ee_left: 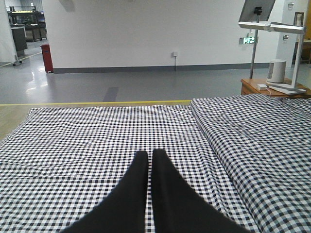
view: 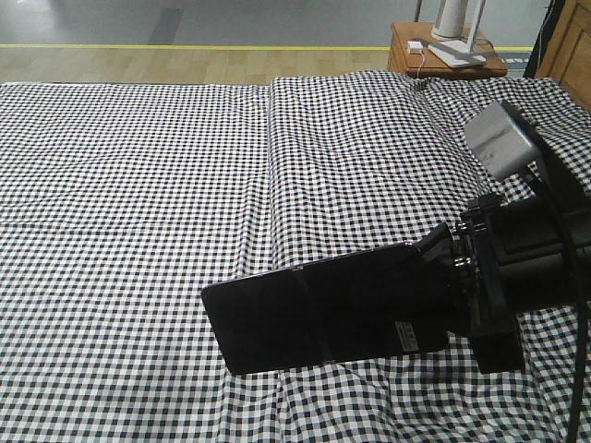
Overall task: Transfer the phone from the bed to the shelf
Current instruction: 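Lift the phone off the bed with the right gripper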
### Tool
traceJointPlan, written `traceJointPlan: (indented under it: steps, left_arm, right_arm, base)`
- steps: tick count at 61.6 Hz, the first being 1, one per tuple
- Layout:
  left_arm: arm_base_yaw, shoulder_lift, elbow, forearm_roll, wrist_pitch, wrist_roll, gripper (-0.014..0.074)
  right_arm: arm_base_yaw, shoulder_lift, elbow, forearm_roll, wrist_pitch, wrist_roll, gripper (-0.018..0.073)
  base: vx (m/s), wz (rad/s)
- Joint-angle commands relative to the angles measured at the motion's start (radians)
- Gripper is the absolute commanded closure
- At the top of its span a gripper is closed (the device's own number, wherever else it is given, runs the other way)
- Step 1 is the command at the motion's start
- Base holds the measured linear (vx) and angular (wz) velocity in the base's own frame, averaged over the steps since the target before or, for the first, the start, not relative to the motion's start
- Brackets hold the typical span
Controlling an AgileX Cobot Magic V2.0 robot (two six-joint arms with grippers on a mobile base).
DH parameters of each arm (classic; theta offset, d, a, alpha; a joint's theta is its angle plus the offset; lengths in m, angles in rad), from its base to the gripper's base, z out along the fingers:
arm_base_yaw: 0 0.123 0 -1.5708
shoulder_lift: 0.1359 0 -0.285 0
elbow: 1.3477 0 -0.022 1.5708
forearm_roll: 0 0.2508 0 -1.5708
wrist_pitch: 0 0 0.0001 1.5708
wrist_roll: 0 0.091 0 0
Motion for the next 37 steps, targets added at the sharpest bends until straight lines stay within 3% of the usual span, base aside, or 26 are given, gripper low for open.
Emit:
traceJointPlan:
  steps: [1, 37]
  left_arm:
    - [-0.004, -0.006, -0.025, -0.01, -0.072, -0.009, 0.0595]
    - [-0.004, -0.006, -0.025, -0.01, -0.072, -0.009, 0.0595]
  right_arm:
    - [-0.001, -0.024, -0.025, 0.088, 0.063, 0.002, 0.0561]
    - [-0.001, -0.024, -0.025, 0.083, 0.062, 0.001, 0.0561]
  base:
    - [0.0, 0.0]
    - [0.0, 0.0]
